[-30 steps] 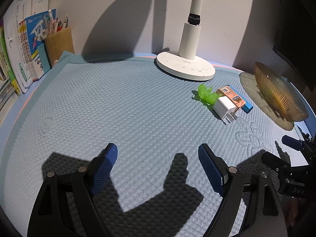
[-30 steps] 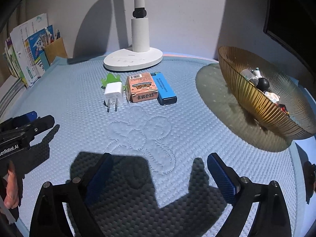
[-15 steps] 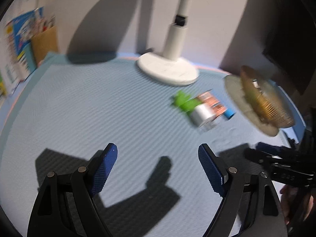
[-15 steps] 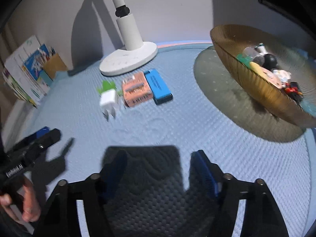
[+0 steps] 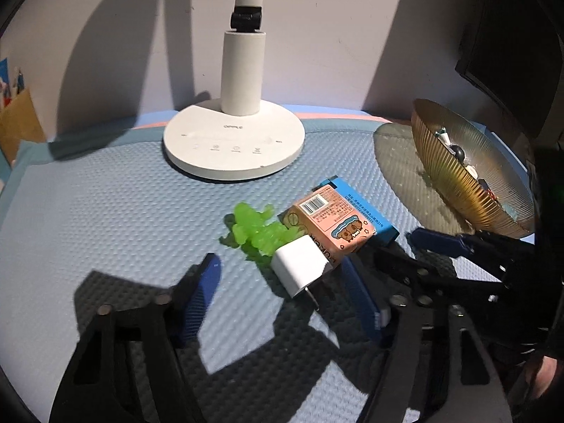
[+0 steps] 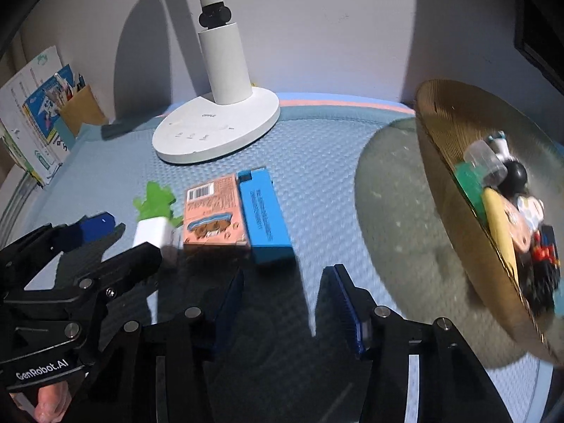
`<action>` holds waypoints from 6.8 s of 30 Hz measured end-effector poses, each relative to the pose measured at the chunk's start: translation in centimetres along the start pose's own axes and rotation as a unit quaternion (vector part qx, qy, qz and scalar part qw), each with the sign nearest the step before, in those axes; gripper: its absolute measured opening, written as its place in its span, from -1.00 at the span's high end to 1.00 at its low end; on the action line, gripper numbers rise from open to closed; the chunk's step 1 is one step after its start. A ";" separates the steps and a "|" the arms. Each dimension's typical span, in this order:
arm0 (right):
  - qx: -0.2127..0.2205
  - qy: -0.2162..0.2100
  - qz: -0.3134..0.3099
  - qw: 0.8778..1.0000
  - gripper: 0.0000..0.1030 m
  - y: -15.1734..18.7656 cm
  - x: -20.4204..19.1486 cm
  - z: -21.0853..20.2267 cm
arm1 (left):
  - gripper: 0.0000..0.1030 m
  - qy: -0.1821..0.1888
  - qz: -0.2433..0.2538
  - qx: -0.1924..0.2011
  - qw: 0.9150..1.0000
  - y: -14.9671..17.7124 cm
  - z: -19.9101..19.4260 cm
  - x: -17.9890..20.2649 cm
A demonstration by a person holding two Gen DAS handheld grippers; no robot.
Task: Organize rigid objects
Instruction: 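Move both open tools toward the green figure, white plug and pink box, then grasp the white plug with the left tool while the right tool grasps the blue lighter, then carry the white plug and blue lighter into the amber bowl and release both, then move both open tools back toward the green figurine and pink box, then grasp the pink box with the right tool while the left tool grasps the green figurine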
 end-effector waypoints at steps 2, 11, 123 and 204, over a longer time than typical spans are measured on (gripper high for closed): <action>0.001 0.006 -0.014 1.000 0.03 -0.6 -0.3 0.4 | -0.14 -0.002 0.001 -0.002 1.000 0.0 0.6 -0.3; 0.011 0.004 -0.045 0.999 0.53 -1.0 -1.4 1.0 | 0.45 -0.001 0.022 -0.002 1.000 0.7 0.6 -0.5; 0.061 0.015 0.099 0.993 -0.73 3.3 0.7 -9.4 | -0.75 -0.093 -0.014 0.072 0.993 1.8 -7.9 -5.6; 0.037 0.035 0.025 0.998 0.22 4.5 -2.9 -2.9 | 0.56 0.032 0.009 -0.034 0.999 3.4 -1.4 -3.2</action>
Point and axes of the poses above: each gripper's, at about its wrist camera, not at the fingertips, and z roughly the way its jaws point, x to its right, y to its underside, the point moved 5 cm from there along z, roughly the way its jaws point, and after that the axes turned 5 degrees about -z, right-handed, at the moved point
